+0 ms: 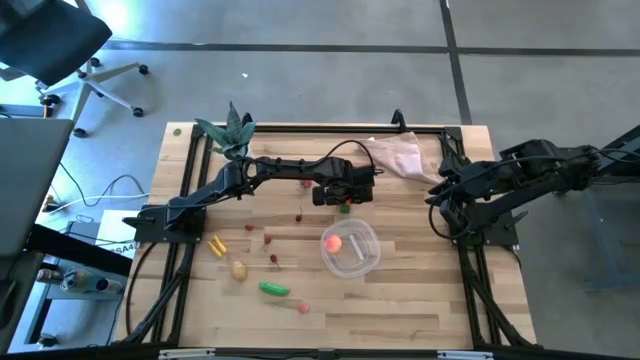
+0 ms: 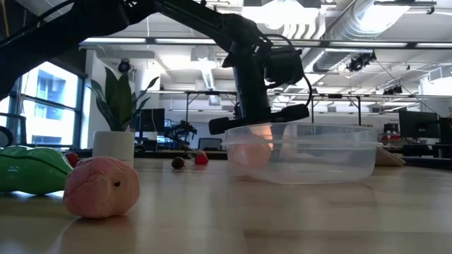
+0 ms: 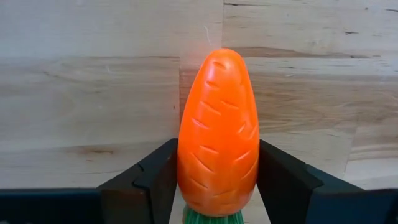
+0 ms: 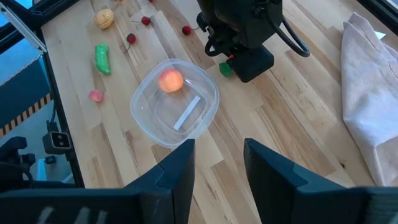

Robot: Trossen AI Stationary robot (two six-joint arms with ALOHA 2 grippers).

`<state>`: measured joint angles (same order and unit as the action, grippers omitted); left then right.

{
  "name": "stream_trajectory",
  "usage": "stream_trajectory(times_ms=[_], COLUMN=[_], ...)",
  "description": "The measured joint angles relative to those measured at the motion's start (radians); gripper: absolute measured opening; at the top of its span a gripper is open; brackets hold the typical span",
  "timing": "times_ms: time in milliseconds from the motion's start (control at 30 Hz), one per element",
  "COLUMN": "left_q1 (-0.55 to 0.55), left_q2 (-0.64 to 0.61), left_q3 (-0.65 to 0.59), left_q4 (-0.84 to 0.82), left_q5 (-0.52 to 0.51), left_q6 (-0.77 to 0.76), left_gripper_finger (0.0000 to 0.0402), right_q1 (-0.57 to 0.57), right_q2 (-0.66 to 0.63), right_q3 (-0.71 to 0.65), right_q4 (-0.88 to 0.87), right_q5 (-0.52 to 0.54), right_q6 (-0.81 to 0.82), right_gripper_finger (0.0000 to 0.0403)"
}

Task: Pick and placing Produce into tupperware
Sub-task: Put the orange carrot into the transparent bin

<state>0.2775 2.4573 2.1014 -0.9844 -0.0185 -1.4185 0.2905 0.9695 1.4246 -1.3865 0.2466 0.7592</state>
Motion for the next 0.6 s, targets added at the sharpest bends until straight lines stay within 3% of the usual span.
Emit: stream_trajectory(times_ms=[233, 600], left_q1=[0.000, -0.001], left_q2=[0.000, 0.000], left_q3=[0.000, 0.000], left_q4=[-0.003, -0.011], left_q5=[0.000, 0.000], left_q6=[0.000, 0.008], left_gripper_finger=[0.0156, 0.0174], right_q1=[0.000, 0.000], right_q2=[0.000, 0.000], right_q3=[0.000, 0.000], right_q4=[0.000, 0.000], right_q5=[0.000, 0.000], right_q6=[0.000, 0.000], right_gripper_finger=[0.0130, 0.0130])
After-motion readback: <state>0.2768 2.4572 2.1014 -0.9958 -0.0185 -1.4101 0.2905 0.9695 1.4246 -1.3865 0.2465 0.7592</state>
